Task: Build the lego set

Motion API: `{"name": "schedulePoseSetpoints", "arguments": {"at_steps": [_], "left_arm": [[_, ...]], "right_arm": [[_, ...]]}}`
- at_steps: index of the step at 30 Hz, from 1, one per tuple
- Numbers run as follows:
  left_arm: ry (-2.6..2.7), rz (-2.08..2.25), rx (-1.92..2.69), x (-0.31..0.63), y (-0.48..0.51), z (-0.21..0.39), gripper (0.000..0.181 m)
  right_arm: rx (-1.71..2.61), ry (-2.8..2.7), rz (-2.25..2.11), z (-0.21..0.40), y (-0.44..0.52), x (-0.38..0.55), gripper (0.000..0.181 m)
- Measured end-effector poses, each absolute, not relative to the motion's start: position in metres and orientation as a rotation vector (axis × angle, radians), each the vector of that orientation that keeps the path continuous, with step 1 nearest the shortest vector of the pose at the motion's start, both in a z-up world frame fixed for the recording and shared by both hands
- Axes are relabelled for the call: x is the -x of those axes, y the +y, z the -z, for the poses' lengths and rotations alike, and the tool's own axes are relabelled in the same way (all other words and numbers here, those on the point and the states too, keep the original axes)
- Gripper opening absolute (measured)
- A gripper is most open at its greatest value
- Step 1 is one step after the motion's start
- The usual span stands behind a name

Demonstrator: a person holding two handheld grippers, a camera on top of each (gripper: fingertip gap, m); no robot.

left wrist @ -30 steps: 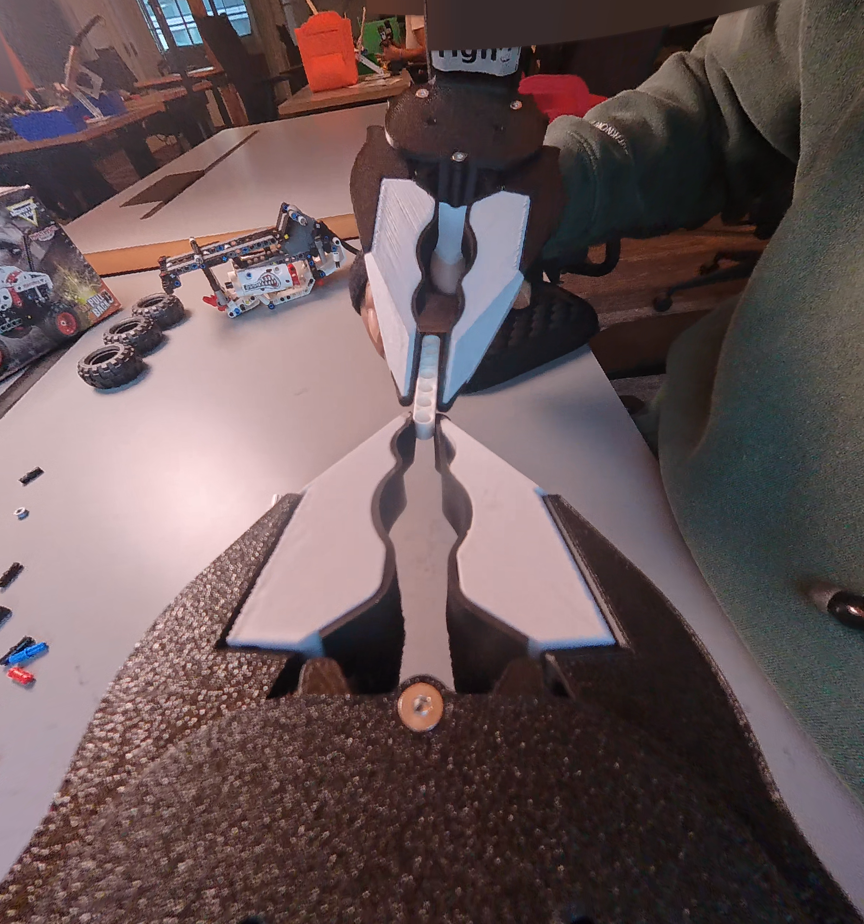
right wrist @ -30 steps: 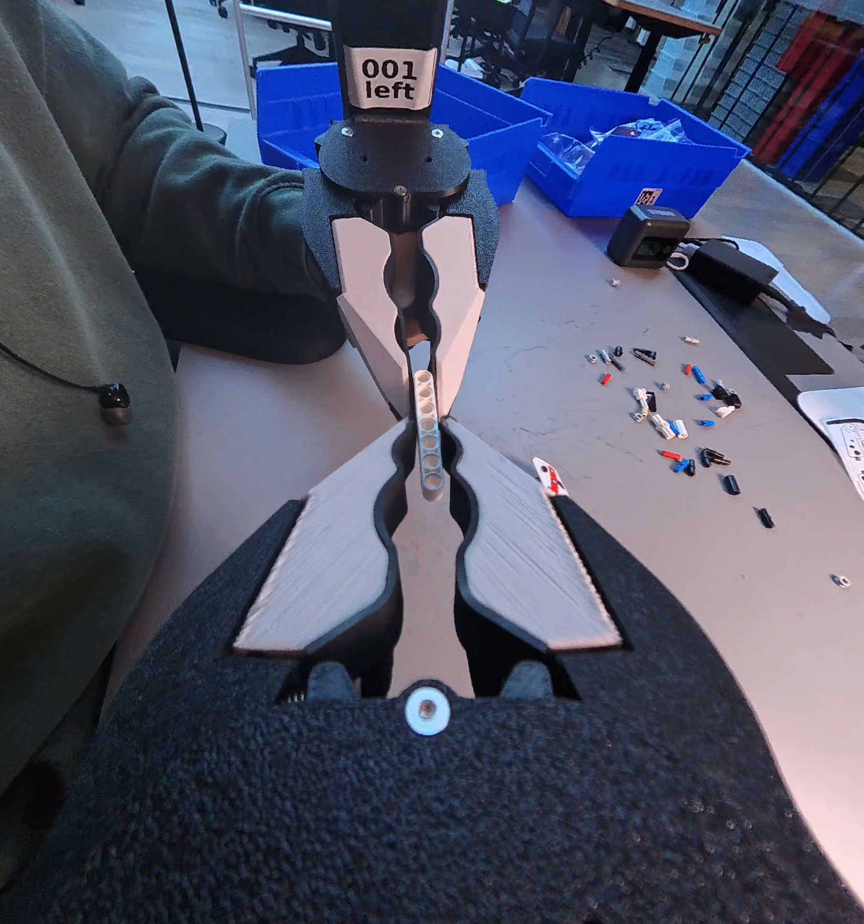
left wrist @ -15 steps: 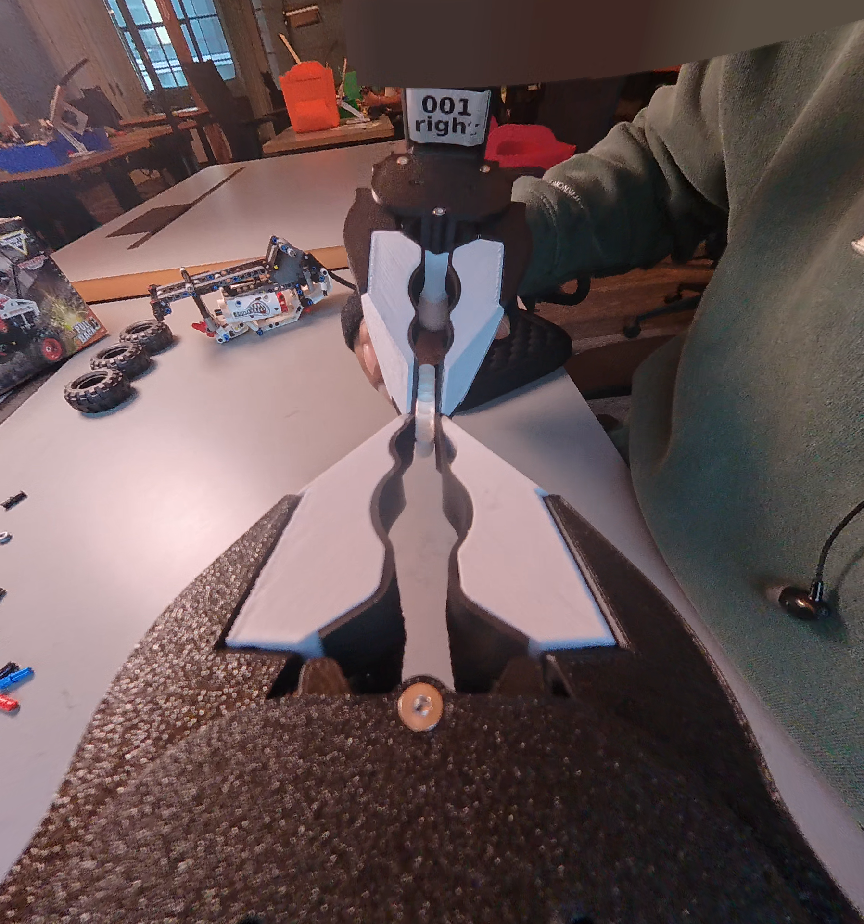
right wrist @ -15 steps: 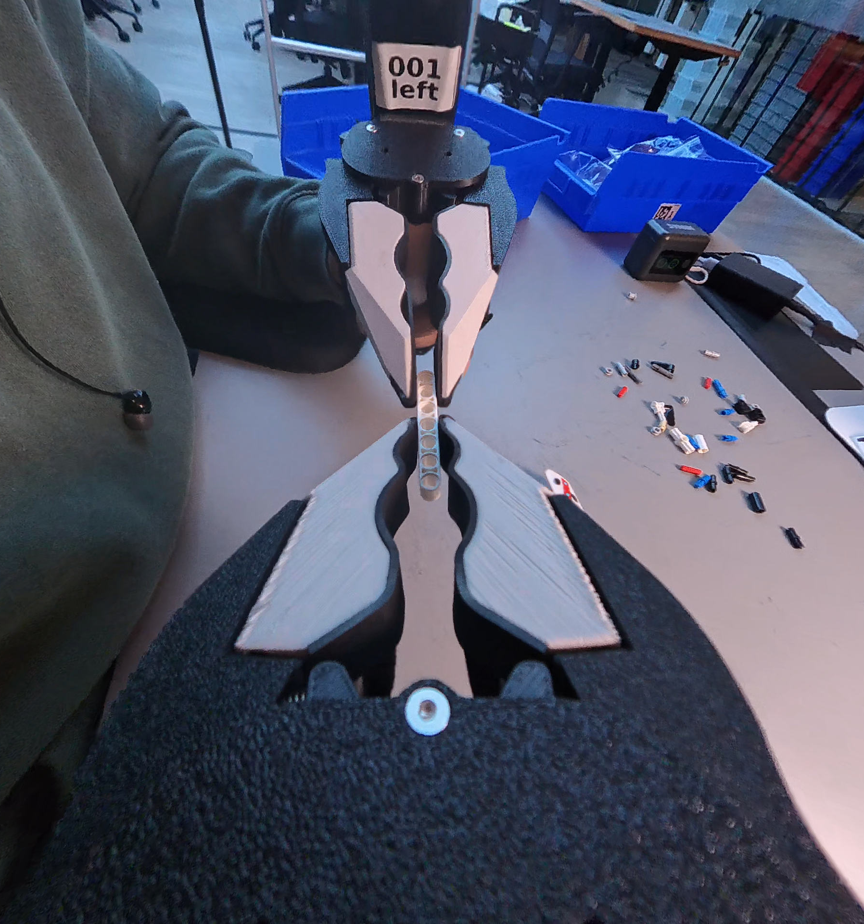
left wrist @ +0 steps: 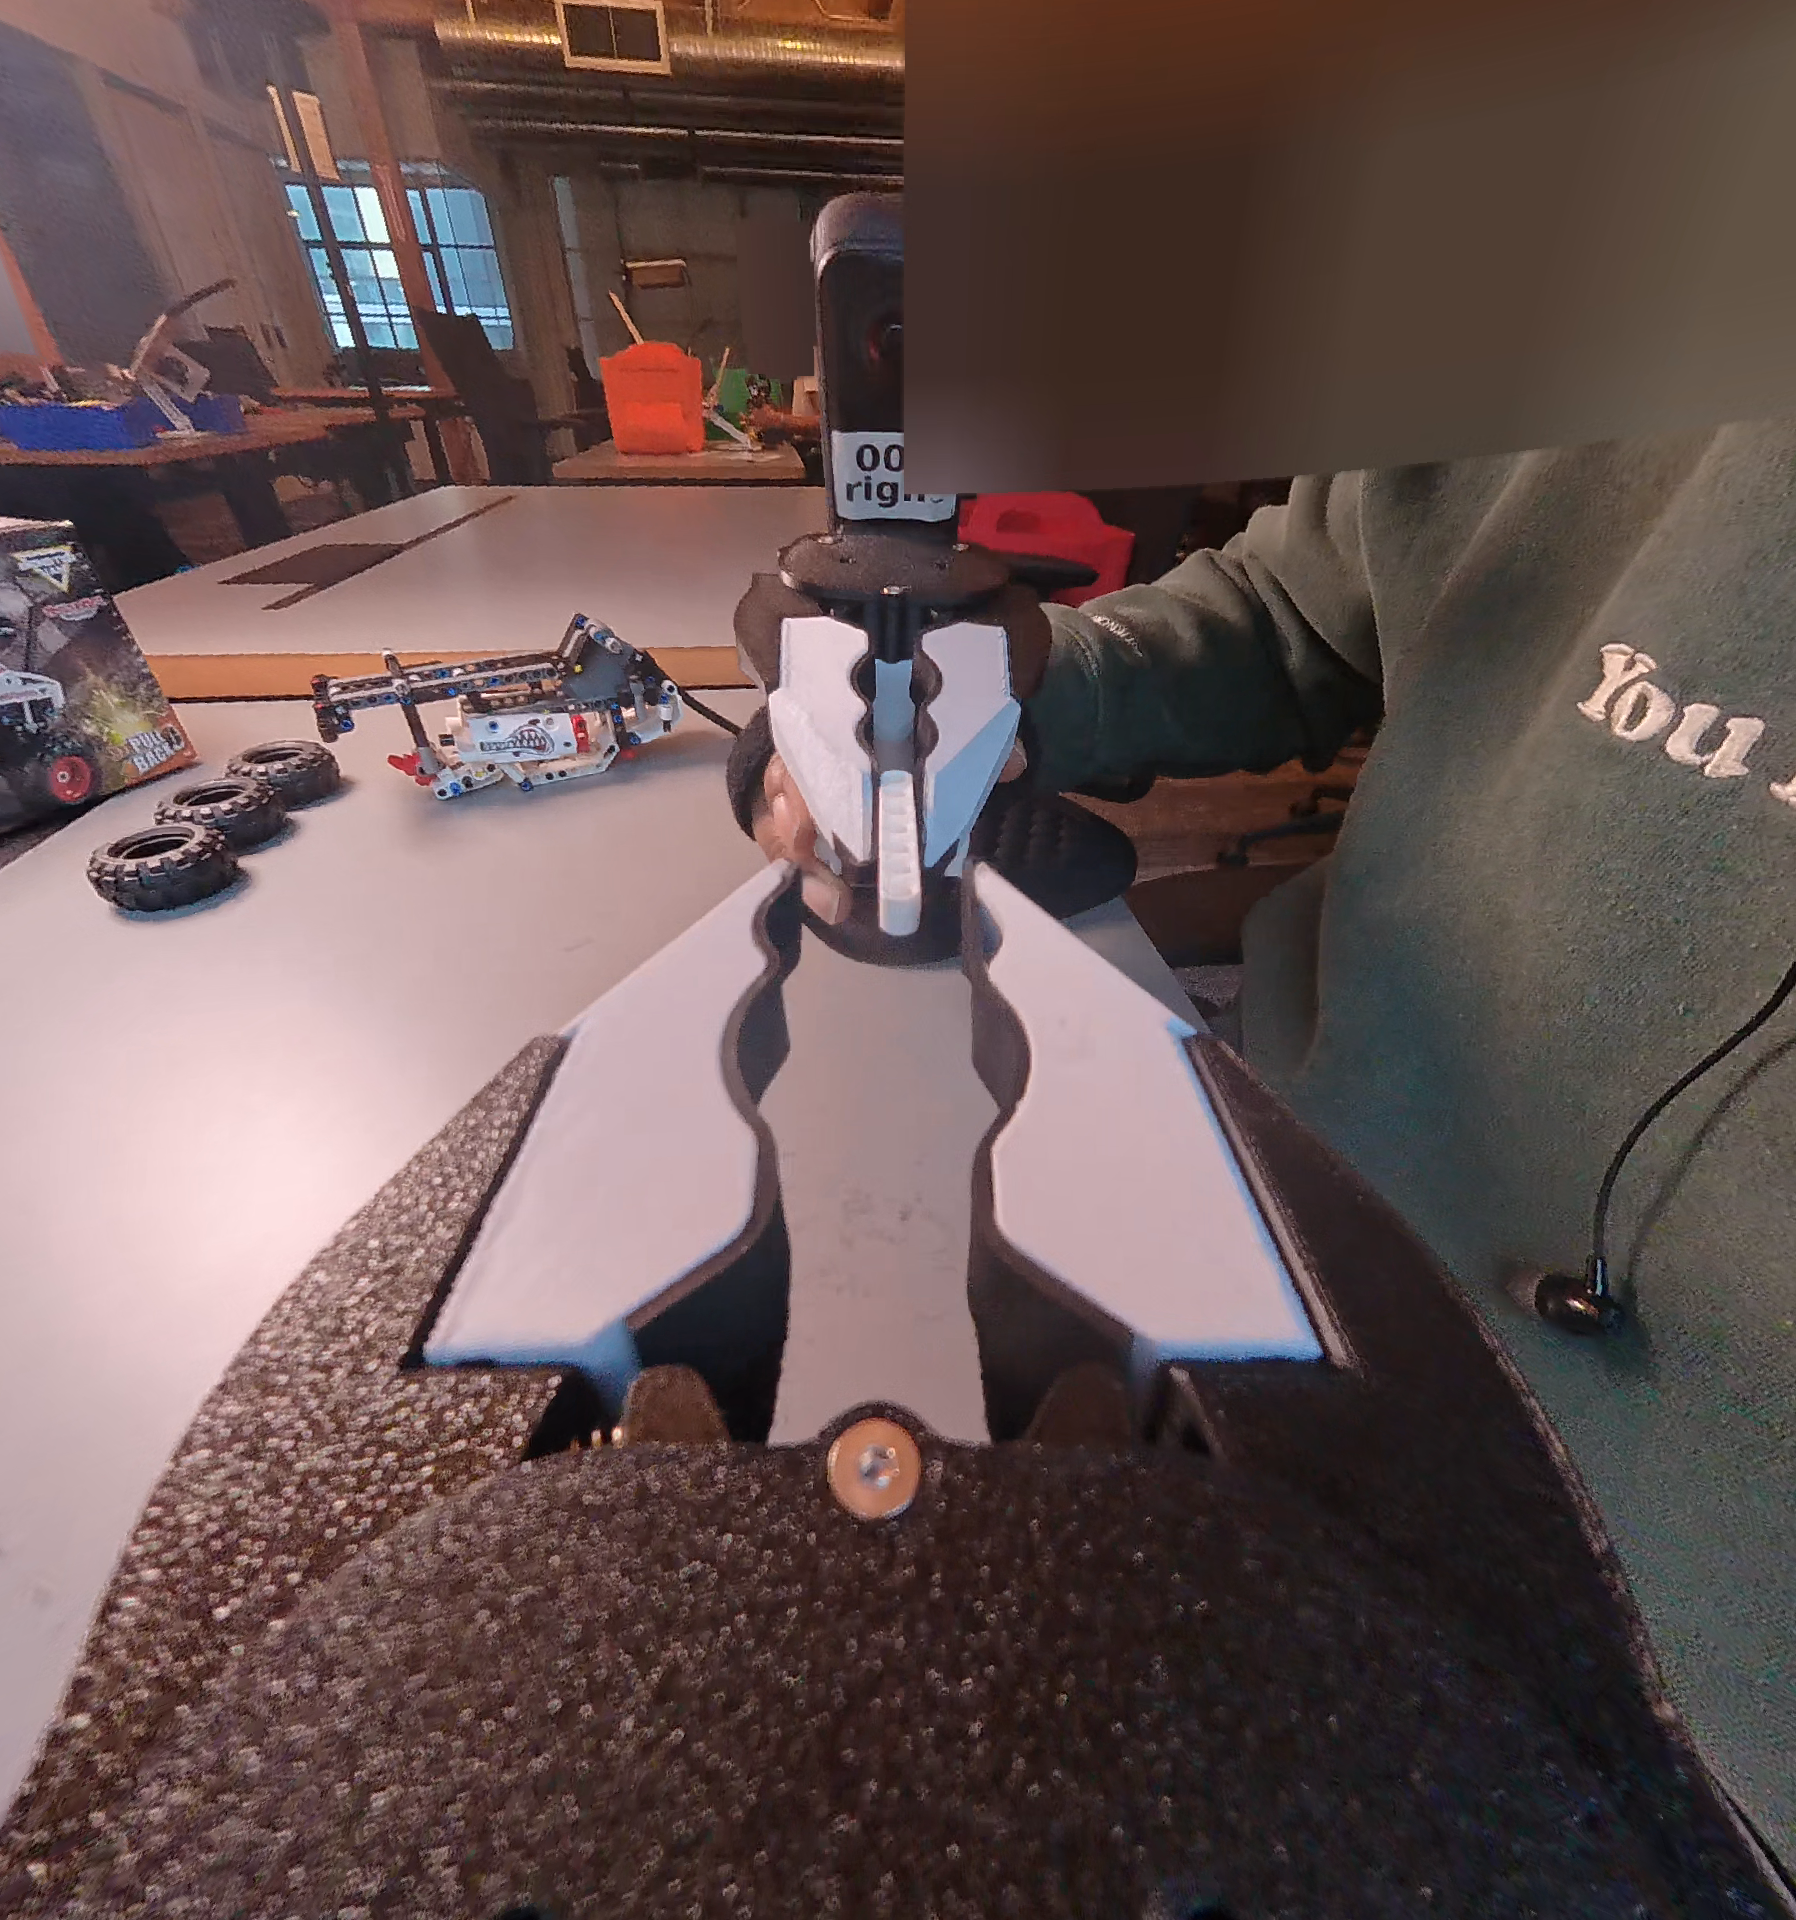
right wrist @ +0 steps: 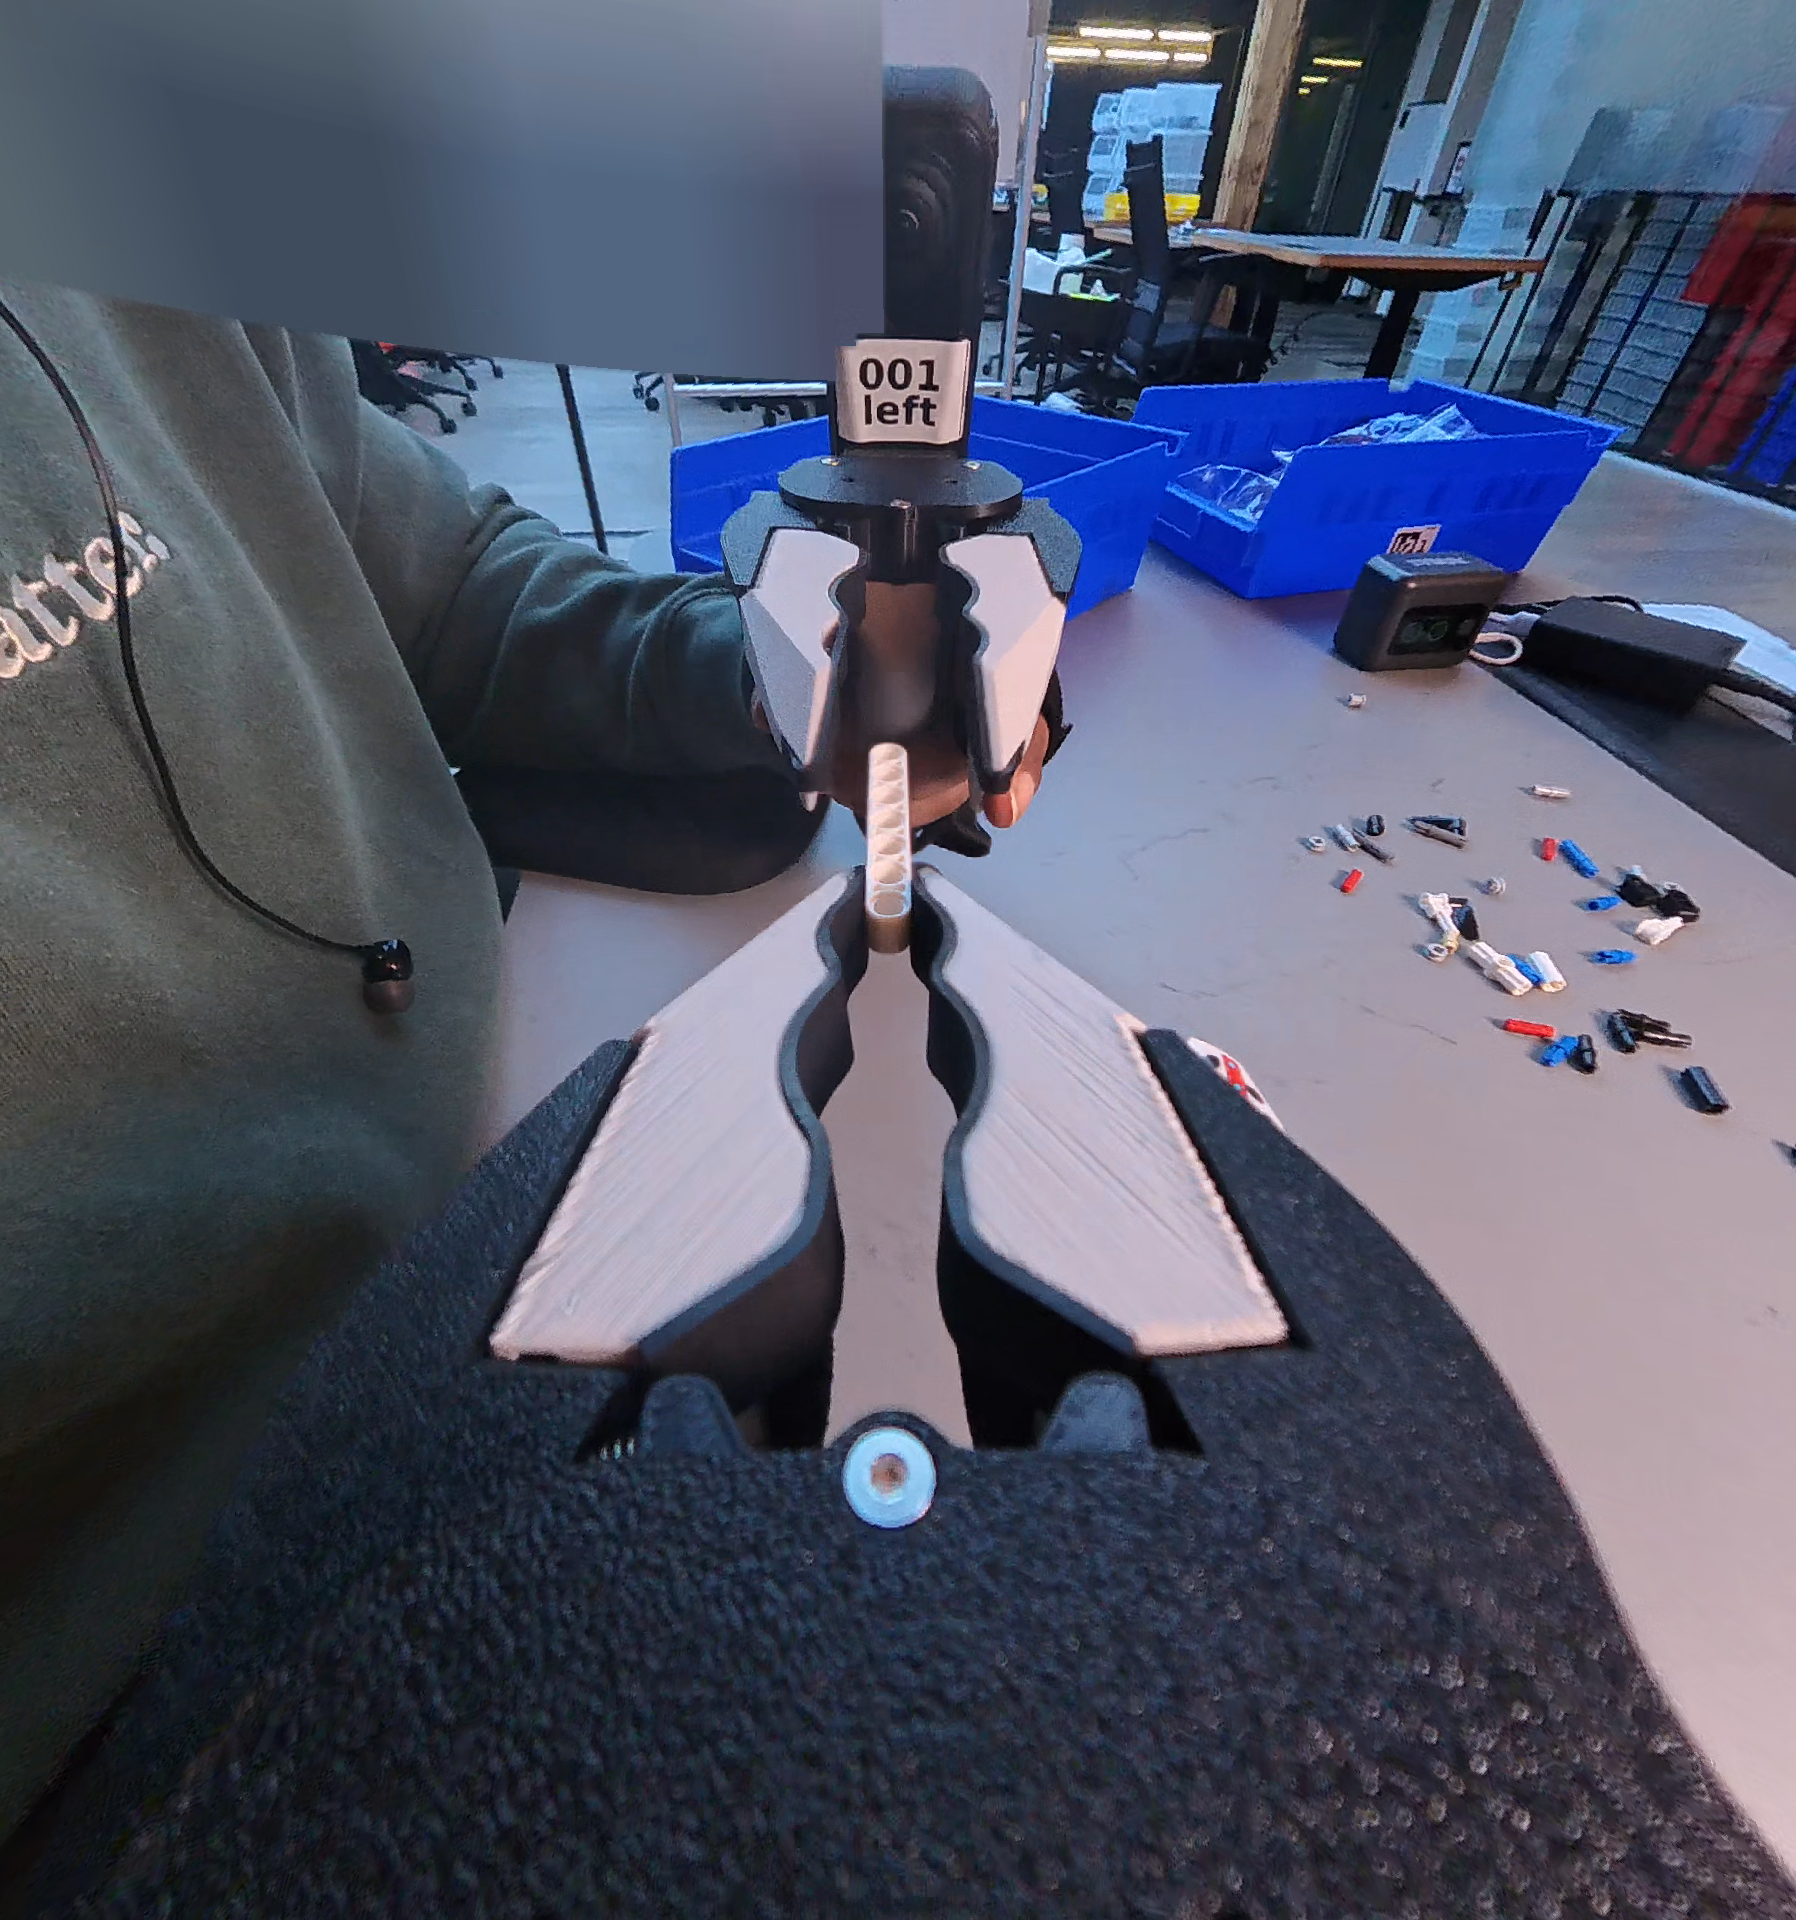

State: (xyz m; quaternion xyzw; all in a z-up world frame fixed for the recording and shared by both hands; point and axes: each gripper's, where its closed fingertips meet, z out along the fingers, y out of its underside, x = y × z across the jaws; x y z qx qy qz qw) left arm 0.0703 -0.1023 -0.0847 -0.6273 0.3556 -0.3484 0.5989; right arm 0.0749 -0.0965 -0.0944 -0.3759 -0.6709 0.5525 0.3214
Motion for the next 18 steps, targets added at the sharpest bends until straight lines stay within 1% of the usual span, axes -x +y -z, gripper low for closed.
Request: {"name": "schedulePoseSetpoints", "arguments": {"at_steps": [2, 8, 9, 10, 11, 12, 13, 18], "left_arm": [[0.852, 0.789, 1.462, -0.073, -0.104, 0.087, 0.007], [0.837, 0.811, 1.514, -0.073, -0.103, 0.088, 0.007], [0.832, 0.817, 1.516, -0.072, -0.103, 0.087, 0.007], [0.835, 0.820, 1.520, -0.072, -0.103, 0.088, 0.007], [0.835, 0.817, 1.520, -0.073, -0.103, 0.088, 0.007], [0.836, 0.820, 1.520, -0.074, -0.104, 0.088, 0.007], [0.833, 0.824, 1.515, -0.075, -0.104, 0.086, 0.007], [0.837, 0.809, 1.520, -0.071, -0.105, 0.083, 0.007]], "right_arm": [[0.994, -1.764, -1.451, 0.095, -0.098, -0.074, 0.006], [1.063, -1.737, -1.468, 0.096, -0.097, -0.073, 0.007], [1.065, -1.723, -1.454, 0.096, -0.096, -0.073, 0.008], [1.064, -1.716, -1.450, 0.095, -0.097, -0.072, 0.016], [1.067, -1.713, -1.448, 0.094, -0.098, -0.070, 0.017], [1.061, -1.705, -1.449, 0.092, -0.100, -0.069, 0.009], [1.045, -1.694, -1.459, 0.089, -0.102, -0.068, 0.008], [1.047, -1.677, -1.501, 0.085, -0.103, -0.065, 0.007]]}}
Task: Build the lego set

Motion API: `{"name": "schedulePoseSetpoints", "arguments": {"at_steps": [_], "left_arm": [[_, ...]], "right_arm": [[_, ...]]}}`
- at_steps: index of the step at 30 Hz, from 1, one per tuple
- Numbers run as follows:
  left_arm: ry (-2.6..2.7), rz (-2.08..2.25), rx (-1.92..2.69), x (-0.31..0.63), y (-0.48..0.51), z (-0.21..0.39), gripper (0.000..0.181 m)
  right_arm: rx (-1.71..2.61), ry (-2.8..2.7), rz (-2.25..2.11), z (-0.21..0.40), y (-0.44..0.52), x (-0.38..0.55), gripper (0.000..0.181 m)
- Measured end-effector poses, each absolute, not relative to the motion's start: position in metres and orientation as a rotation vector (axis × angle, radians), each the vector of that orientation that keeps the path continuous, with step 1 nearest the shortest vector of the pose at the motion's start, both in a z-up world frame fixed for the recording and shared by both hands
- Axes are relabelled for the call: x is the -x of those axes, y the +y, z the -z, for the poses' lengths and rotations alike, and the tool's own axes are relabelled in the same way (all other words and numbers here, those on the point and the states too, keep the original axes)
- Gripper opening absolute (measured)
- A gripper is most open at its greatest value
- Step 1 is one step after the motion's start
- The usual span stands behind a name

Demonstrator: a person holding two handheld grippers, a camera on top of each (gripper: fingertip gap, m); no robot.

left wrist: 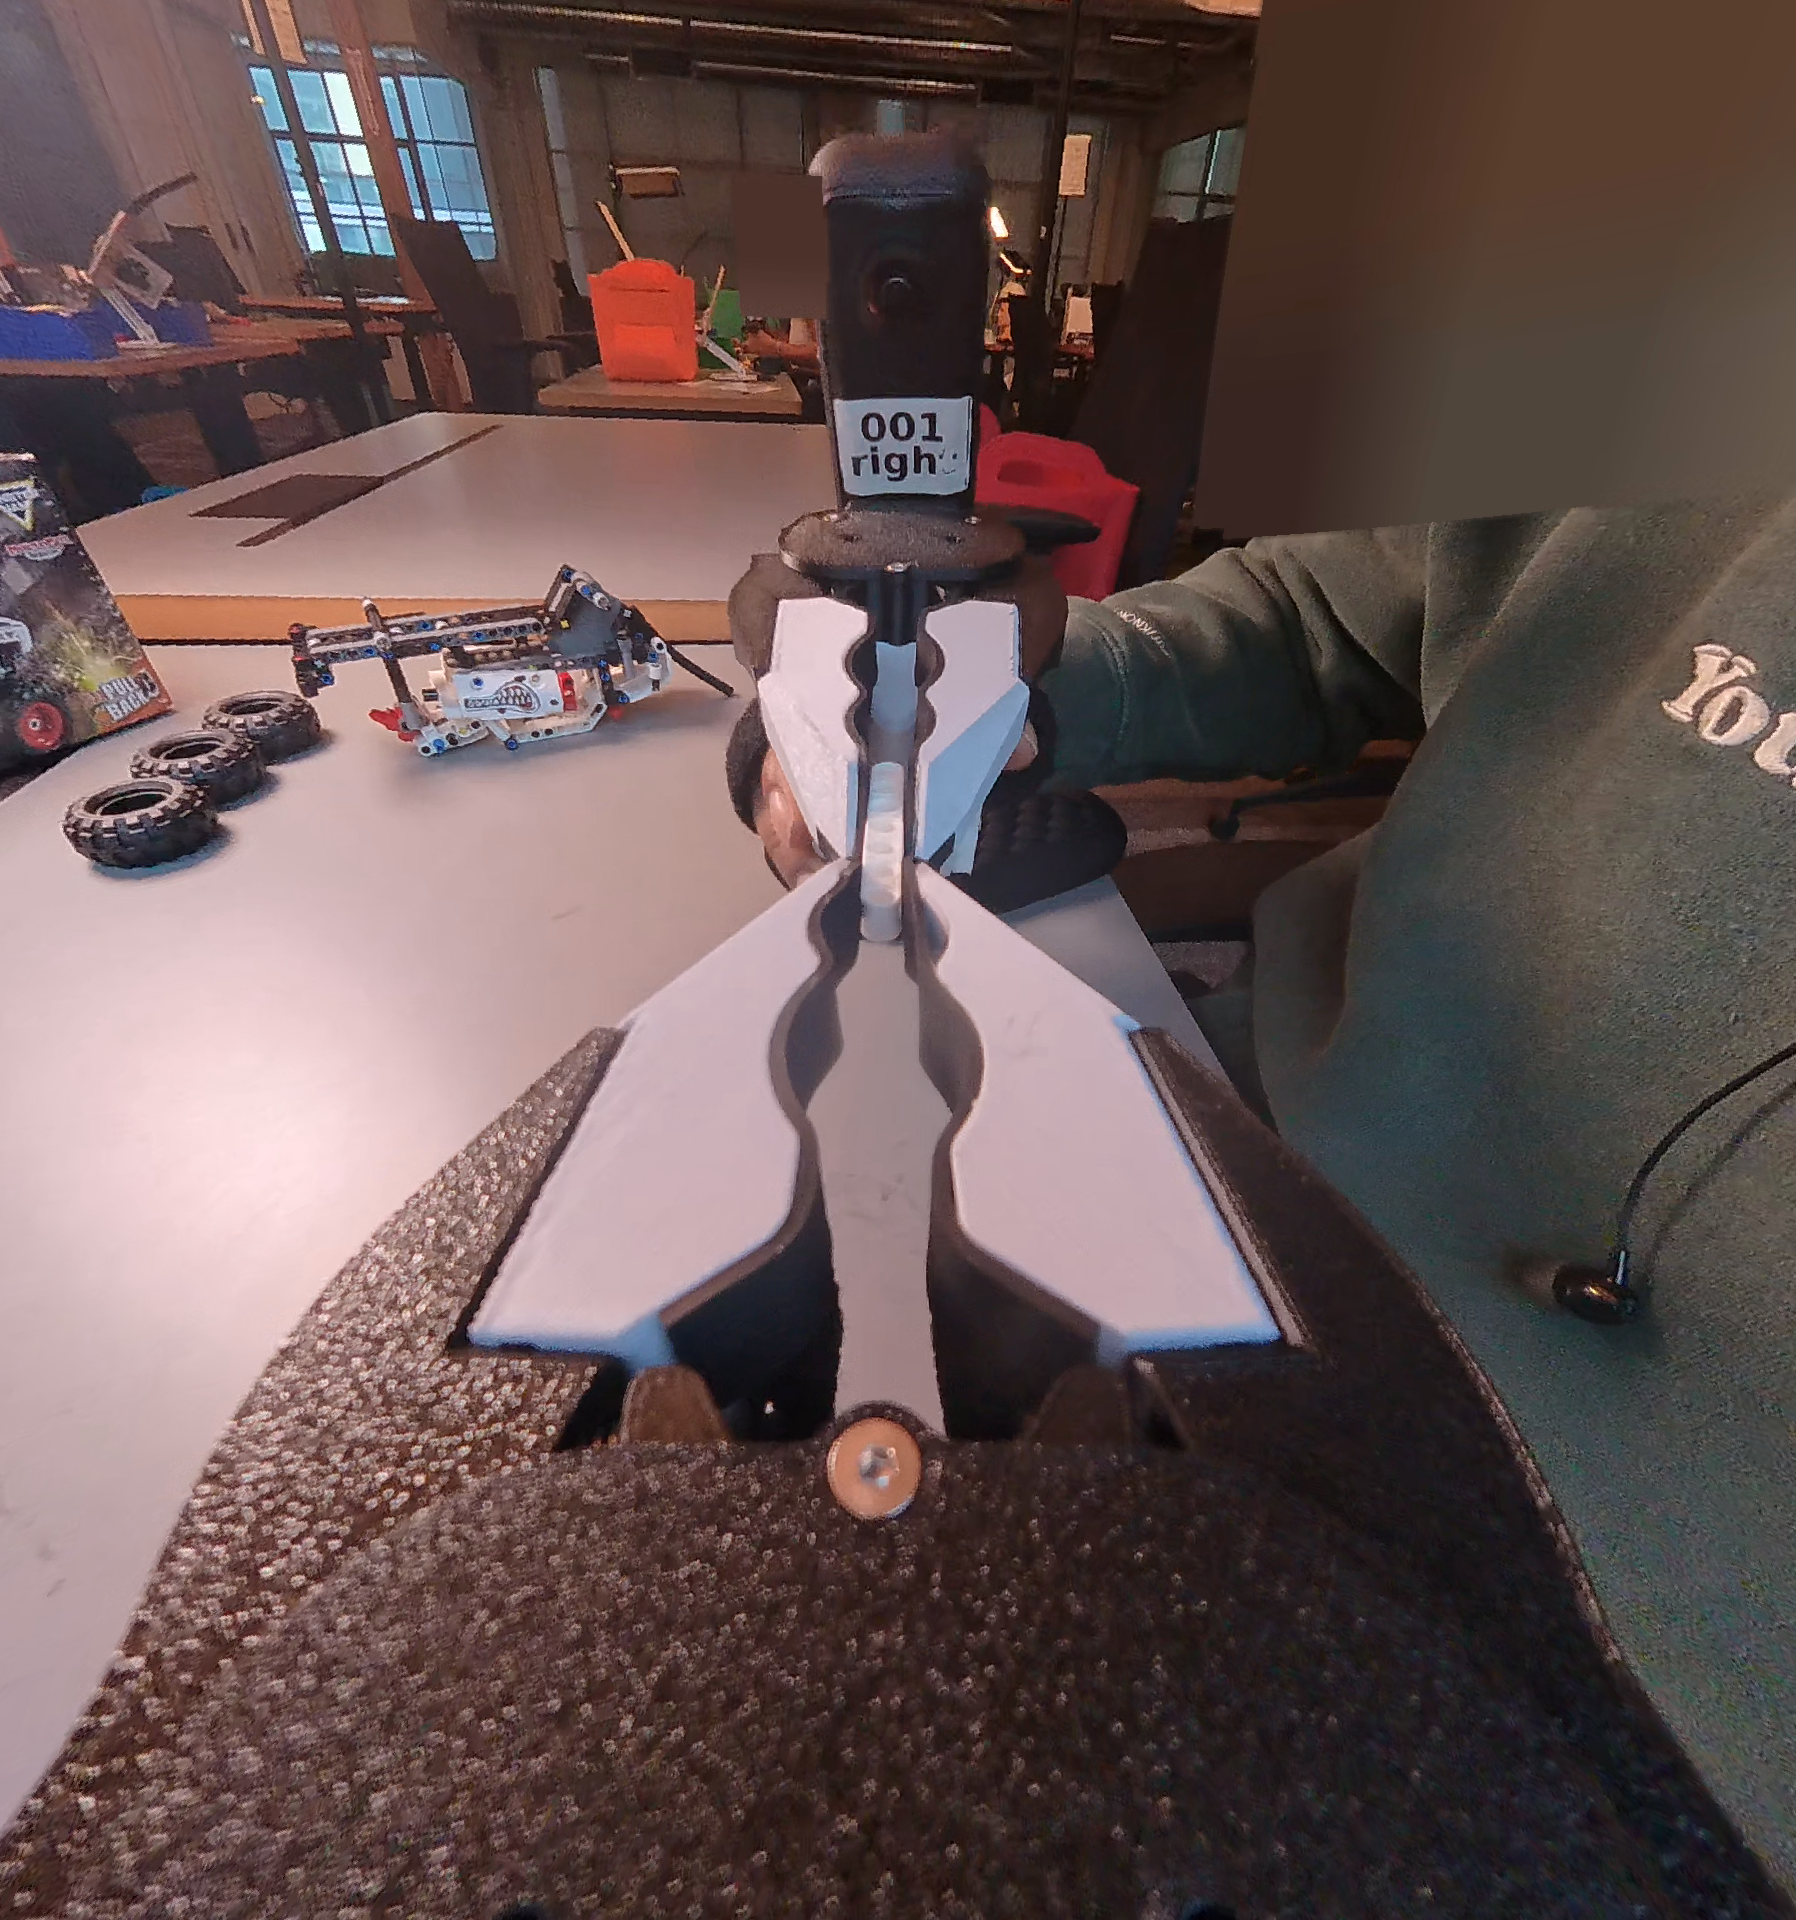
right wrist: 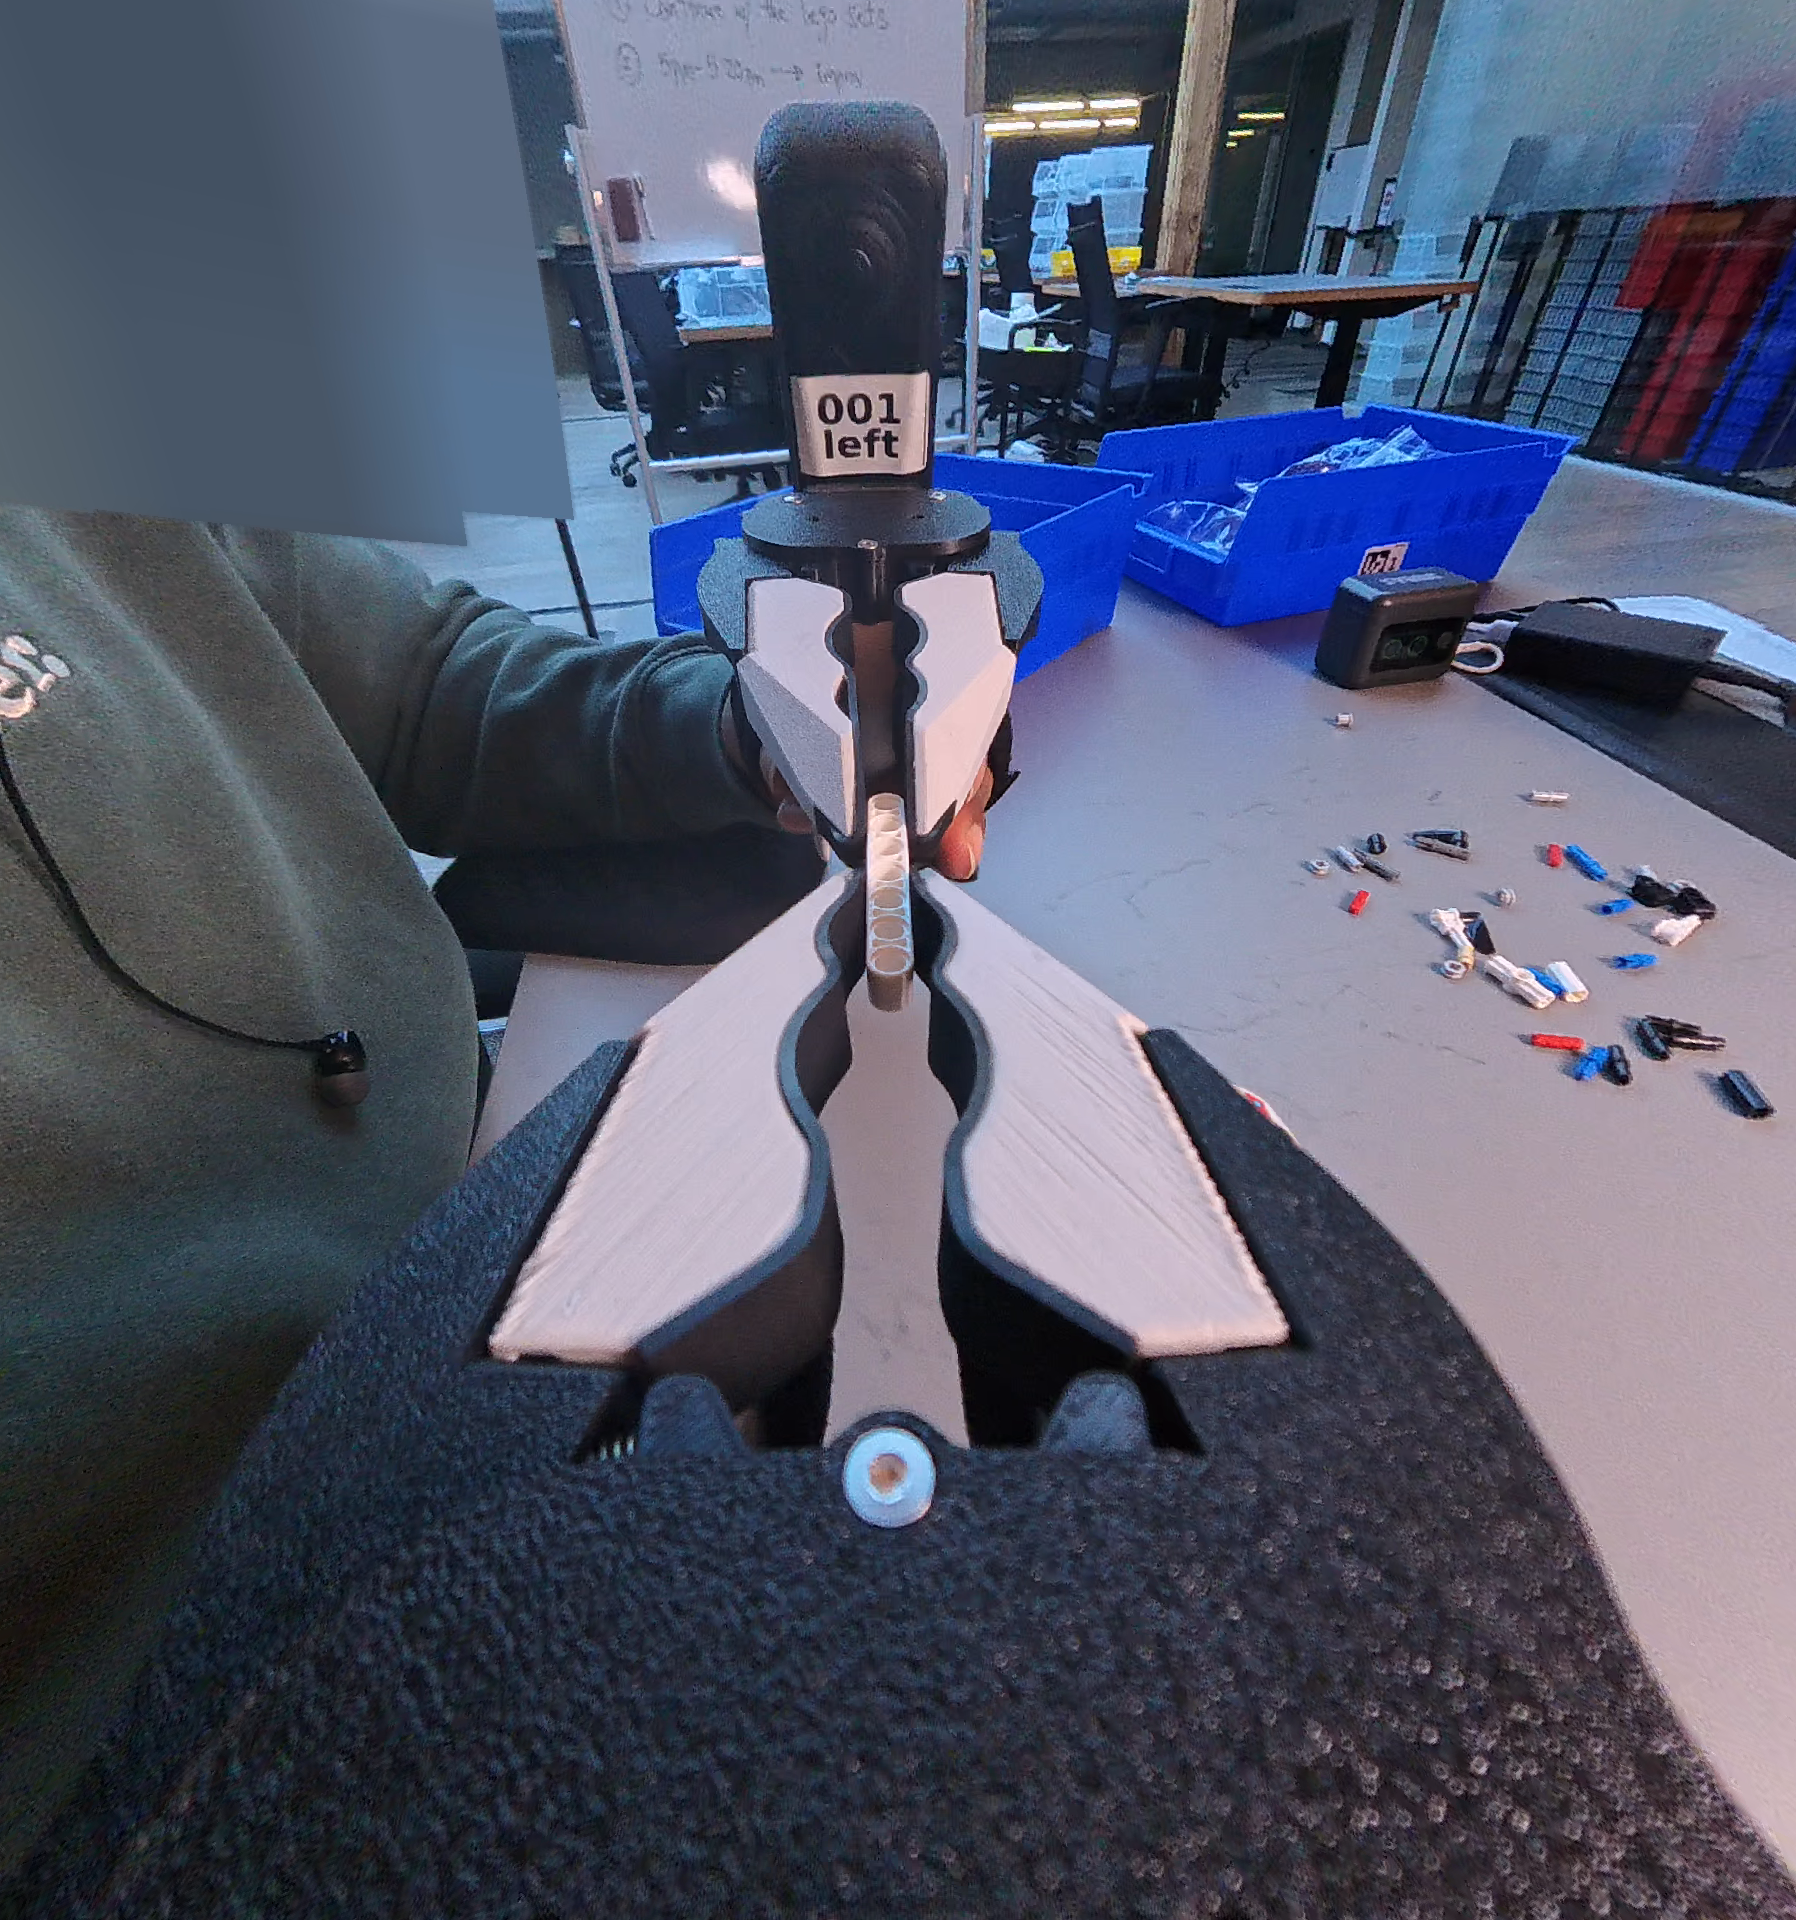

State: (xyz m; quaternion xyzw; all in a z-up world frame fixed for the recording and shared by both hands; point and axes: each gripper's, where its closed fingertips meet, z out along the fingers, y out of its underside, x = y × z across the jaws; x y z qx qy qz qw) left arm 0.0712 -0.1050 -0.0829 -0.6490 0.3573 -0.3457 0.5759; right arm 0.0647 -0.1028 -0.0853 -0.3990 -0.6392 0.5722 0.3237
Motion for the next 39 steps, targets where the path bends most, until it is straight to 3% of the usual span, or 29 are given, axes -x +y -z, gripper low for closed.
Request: {"name": "schedulePoseSetpoints", "arguments": {"at_steps": [26, 32, 35, 39], "left_arm": [[0.887, 0.935, 1.558, -0.089, -0.106, 0.098, 0.007], [0.677, 1.235, 1.632, -0.085, -0.095, 0.097, 0.007], [0.441, 1.452, 1.643, -0.077, -0.079, 0.090, 0.007], [0.194, 1.654, 1.630, -0.069, -0.064, 0.095, 0.007]], "right_arm": [[1.076, -1.777, -1.492, 0.097, -0.095, -0.100, 0.007], [1.225, -1.715, -1.659, 0.105, -0.067, -0.117, 0.000], [1.172, -1.598, -1.666, 0.090, -0.048, -0.120, 0.015], [0.985, -1.654, -1.340, 0.093, -0.040, -0.103, 0.030]]}}
